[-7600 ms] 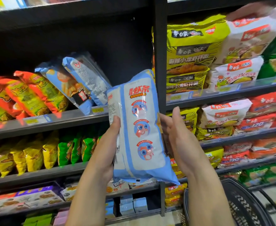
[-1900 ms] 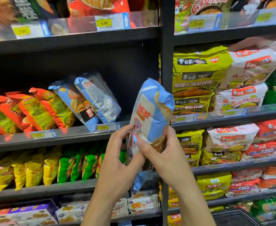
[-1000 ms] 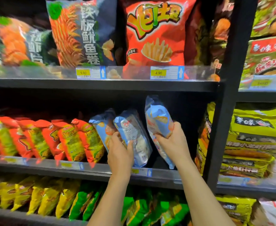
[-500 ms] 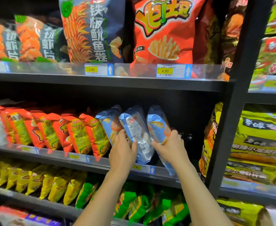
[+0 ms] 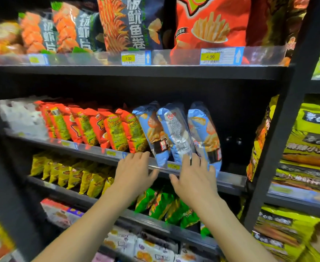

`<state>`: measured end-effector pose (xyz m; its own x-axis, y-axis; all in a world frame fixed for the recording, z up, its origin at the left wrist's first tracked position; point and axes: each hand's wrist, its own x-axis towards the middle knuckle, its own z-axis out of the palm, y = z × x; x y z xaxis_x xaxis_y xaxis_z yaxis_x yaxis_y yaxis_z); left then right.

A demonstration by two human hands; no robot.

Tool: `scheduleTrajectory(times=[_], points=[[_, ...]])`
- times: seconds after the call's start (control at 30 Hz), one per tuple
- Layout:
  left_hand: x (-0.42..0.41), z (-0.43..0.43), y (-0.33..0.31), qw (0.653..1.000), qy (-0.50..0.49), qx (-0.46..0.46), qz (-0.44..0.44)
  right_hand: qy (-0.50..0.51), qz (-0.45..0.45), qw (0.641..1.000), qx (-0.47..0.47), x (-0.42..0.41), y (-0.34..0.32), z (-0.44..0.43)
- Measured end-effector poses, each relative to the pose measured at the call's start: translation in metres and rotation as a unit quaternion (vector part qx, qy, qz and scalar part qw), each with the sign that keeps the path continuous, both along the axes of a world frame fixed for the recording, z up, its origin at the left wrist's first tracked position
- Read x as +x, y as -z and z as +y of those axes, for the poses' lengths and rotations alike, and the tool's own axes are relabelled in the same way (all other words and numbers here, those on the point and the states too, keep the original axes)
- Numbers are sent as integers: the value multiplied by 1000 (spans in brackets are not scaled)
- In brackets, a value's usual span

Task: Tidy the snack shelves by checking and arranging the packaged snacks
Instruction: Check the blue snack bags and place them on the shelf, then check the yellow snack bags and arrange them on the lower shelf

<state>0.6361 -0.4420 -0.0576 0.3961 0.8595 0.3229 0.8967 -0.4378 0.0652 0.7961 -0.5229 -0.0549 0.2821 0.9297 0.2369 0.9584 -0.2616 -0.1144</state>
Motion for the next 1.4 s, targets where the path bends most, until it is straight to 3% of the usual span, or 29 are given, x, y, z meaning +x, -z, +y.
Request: scheduleTrajectory(times=[0.2,0.57,0.87,1.4], points=[[-78,-7,11,997,-62,-23,38,-107,-42,993,-20,-73,14,13],[-304,-15,34,979,-191,-71,-11,-242,-58,968,-27,-285,26,57],[-471,-14,56,958,-262,-111,-38,-297,-64,951,-48,-454,55,85],[-542,99,102,945,-286,-156,-20,-318,-55,943,-83,-539,99,217]])
